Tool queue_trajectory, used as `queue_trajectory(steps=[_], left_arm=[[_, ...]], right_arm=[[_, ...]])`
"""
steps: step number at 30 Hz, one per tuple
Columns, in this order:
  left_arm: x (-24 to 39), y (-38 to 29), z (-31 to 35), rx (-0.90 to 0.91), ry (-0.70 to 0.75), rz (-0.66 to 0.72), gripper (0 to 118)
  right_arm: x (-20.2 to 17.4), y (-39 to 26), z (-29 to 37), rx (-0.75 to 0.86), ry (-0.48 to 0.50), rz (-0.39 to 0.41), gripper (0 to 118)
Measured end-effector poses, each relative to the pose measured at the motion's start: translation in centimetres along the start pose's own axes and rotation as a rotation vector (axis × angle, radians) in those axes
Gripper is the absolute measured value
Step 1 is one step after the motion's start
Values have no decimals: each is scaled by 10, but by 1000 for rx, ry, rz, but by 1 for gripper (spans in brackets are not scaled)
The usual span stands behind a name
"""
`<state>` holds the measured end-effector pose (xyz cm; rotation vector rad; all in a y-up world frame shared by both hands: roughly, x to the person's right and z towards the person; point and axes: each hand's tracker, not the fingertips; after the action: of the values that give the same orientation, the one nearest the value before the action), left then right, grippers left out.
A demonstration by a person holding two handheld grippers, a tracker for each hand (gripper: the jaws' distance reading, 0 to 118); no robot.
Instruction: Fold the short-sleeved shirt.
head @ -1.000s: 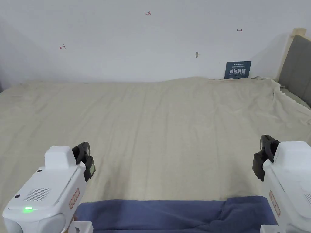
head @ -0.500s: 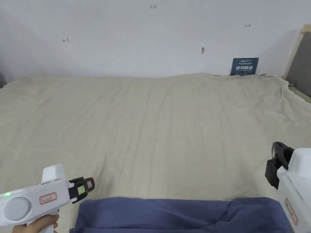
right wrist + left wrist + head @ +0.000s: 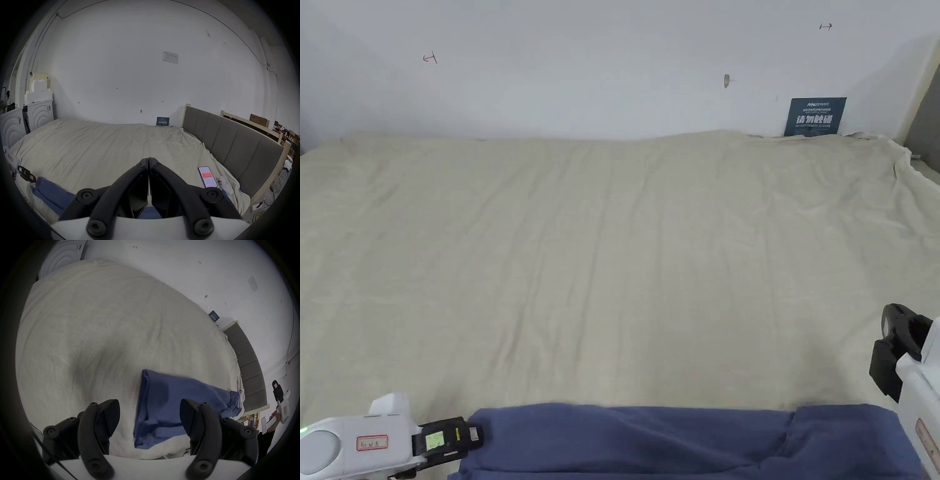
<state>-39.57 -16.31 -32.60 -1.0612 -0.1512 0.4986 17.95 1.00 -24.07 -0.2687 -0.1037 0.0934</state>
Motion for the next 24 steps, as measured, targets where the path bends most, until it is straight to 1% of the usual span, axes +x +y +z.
queue_trajectory(steps=[3,4,9,10,11,12,13,15,16,17,19,21,23,24], left_arm=[[-1,1,-12,-44,-29,-4,82],[-15,5,-22,-47,-31,-14,82],[3,2,-36,-68,-37,-77,79],[6,3,-37,-71,-35,-95,77],[8,3,-37,-67,-31,-107,73],[5,5,-39,-66,-16,-125,66],[7,4,-40,-59,-20,-143,50],[9,2,-44,-63,-23,-147,32],[12,0,-45,-70,-32,-148,21],[15,-3,-46,-73,-37,-152,16],[22,-7,-45,-60,-10,-178,10],[36,-9,-34,-50,-8,-193,8],[44,-6,-23,-27,34,-224,7],[37,1,-20,-19,34,-230,7]], right_arm=[[-2,-1,-3,-8,-7,12,0],[-3,-1,-5,-11,-8,15,0],[-3,-2,-9,-25,-19,23,0],[0,-3,-8,-26,-18,22,0],[0,-3,-8,-28,-18,21,0],[0,-3,-9,-29,-19,21,0],[0,-3,-9,-29,-21,24,0],[3,-4,-8,-32,-23,24,0],[3,-3,-8,-33,-22,22,0],[4,-3,-8,-32,-23,20,0],[8,-3,-6,-31,-26,16,0],[9,-2,-5,-29,-27,12,0],[12,-2,-3,-27,-24,11,0],[12,-1,-2,-26,-23,10,0]])
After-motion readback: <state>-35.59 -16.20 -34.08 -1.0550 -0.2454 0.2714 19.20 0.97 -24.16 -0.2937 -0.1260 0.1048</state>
